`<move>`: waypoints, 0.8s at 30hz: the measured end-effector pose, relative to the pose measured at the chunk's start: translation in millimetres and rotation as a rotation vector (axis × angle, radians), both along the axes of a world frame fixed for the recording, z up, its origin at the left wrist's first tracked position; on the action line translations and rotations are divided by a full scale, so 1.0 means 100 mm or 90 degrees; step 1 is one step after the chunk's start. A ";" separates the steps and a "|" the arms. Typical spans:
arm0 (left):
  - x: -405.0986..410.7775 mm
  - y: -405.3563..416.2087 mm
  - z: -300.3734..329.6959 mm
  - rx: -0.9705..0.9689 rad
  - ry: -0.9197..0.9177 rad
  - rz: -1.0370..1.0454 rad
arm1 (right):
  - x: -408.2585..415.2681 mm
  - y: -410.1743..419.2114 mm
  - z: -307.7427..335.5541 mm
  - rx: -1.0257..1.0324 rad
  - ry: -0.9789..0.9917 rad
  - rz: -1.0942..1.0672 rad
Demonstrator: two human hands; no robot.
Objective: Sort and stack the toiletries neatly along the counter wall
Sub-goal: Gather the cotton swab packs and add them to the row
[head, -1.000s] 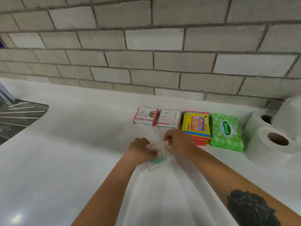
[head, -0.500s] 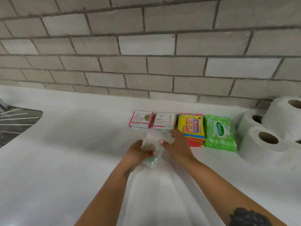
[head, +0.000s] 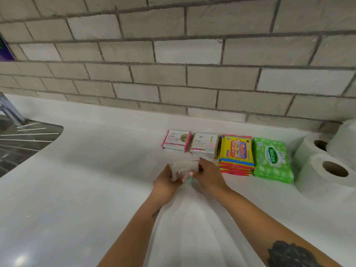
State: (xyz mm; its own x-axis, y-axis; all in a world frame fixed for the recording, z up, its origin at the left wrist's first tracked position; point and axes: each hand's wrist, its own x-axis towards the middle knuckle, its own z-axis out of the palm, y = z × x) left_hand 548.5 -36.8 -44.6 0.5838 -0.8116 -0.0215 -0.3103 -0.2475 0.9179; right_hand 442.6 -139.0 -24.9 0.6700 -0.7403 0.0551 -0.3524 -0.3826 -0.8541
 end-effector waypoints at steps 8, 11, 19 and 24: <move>0.14 0.07 0.16 0.111 0.008 0.074 | 0.10 0.07 -0.02 0.098 -0.024 -0.055; 0.21 0.07 0.15 0.227 -0.064 0.070 | 0.10 0.10 -0.10 0.071 0.047 -0.022; 0.20 0.18 0.18 0.270 -0.277 0.063 | 0.10 0.21 -0.07 -0.103 0.146 0.097; 0.28 0.35 0.19 0.259 -0.411 -0.196 | 0.08 0.26 -0.03 -0.191 0.226 0.212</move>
